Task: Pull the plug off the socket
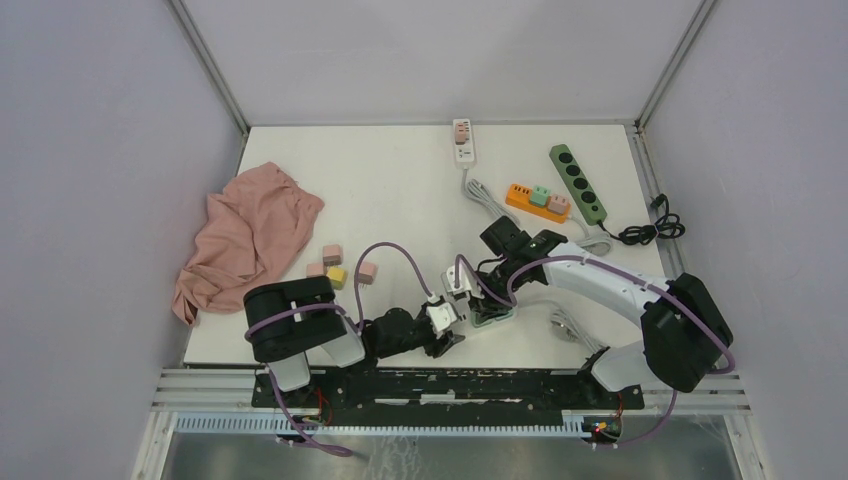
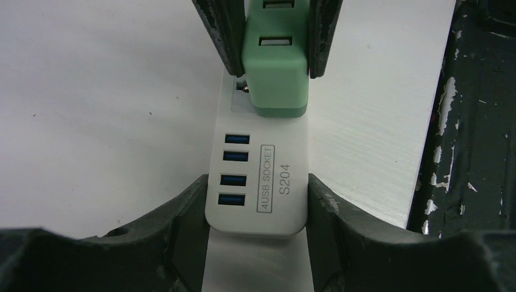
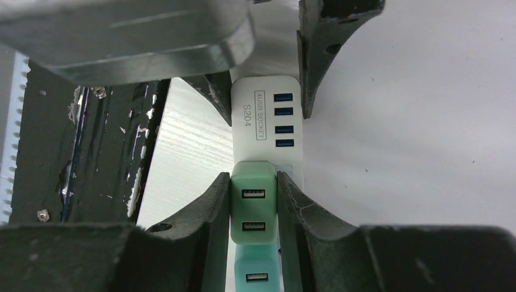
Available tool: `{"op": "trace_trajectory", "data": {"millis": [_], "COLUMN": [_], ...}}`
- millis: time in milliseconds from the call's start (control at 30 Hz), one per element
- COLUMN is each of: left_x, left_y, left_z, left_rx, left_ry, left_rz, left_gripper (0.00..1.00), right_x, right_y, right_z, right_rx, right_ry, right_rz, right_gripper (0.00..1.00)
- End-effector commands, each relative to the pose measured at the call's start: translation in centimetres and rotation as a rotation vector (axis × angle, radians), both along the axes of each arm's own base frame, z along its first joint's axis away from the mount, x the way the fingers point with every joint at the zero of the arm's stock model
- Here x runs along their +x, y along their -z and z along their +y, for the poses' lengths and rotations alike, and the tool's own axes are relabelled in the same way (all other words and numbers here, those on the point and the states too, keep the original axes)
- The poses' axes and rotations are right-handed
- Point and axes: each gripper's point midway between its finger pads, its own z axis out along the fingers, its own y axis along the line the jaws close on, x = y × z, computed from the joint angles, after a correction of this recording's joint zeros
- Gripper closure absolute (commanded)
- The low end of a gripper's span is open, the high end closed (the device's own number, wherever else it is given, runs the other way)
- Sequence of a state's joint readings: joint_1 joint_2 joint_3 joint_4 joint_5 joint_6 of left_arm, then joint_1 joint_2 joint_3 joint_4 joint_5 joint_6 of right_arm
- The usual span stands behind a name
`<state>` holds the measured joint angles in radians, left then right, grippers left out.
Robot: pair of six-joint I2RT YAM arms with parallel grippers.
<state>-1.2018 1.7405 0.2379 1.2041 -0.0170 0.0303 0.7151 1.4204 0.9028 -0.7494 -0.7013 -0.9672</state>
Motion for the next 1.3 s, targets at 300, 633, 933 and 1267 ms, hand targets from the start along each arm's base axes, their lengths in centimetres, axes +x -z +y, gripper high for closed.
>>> {"op": "trace_trajectory", "data": {"millis": [300, 633, 933, 1267], "left_x": [-0.5, -0.4, -0.3, 0.7], "left_y": [1.2, 1.2, 0.4, -2.7], "left_z": [0.5, 0.1, 0.2, 0.1], "left_rx": [0.050, 0.054, 0.029, -0.061], "left_ry": [0.016, 0.018, 0.004, -0.092], "left_rz": [0.018, 0.020, 0.020, 0.056], "left_gripper": [0.94, 0.94, 0.87, 0.42], "right_x": [-1.4, 1.4, 0.1, 0.8], "right_y": [-1.8, -3.6, -5.3, -9.1], "right_z": [-1.1, 2.8, -1.5, -0.8], "right_rx": [0.128, 0.171, 0.149, 0.235], "right_ry": [-0.177, 0.044, -0.072, 0.048], "right_rz": [-0.044, -0.027, -0.025, 0.117], "right_gripper": [1.00, 1.00, 1.00, 1.00]}}
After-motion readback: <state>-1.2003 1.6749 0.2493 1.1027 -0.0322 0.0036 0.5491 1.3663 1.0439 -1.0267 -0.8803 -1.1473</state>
